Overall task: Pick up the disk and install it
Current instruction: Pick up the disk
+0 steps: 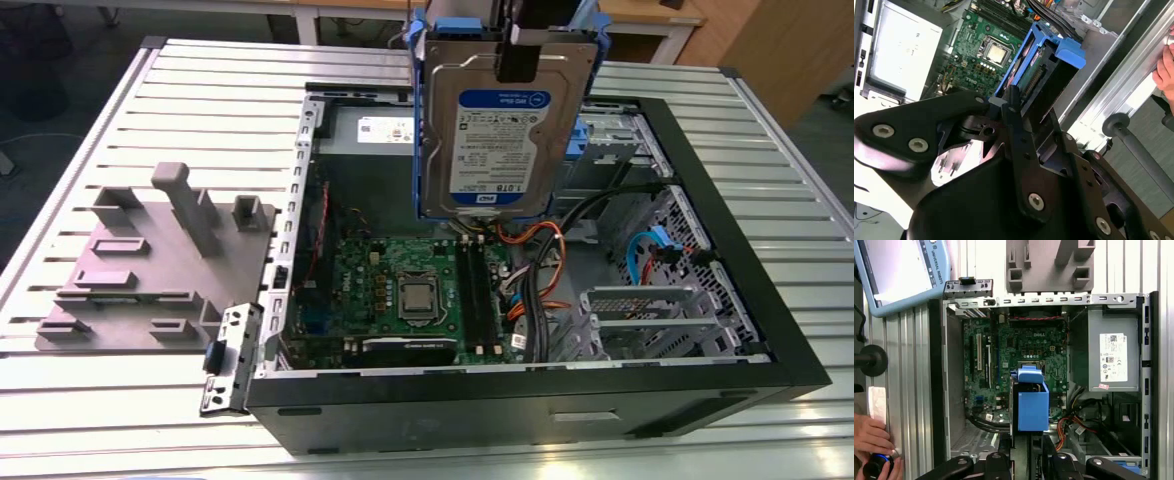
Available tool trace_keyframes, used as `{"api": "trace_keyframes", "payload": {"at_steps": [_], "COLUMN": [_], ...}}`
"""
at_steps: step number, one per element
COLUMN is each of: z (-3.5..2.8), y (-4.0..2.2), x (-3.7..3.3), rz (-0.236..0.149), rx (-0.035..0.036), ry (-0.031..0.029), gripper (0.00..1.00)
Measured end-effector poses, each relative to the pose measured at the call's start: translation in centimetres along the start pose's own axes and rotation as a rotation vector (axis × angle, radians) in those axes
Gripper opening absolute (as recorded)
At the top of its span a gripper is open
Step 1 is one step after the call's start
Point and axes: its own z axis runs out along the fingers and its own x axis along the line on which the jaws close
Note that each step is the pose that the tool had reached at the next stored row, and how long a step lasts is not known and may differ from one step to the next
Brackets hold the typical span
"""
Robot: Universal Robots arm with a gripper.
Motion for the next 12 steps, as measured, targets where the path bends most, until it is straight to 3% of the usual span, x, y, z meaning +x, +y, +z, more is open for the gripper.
{"api": "trace_keyframes", "payload": {"at_steps": [1,12], "z": [-0.02,-0.02], "y": [0.01,0.01], "x": [-0.3,-0.31], "rz": [0.0,0.0], "rx": [-0.0006,-0.0041], "ry": [0.0001,0.0002], "gripper": [0.35,0.35]}}
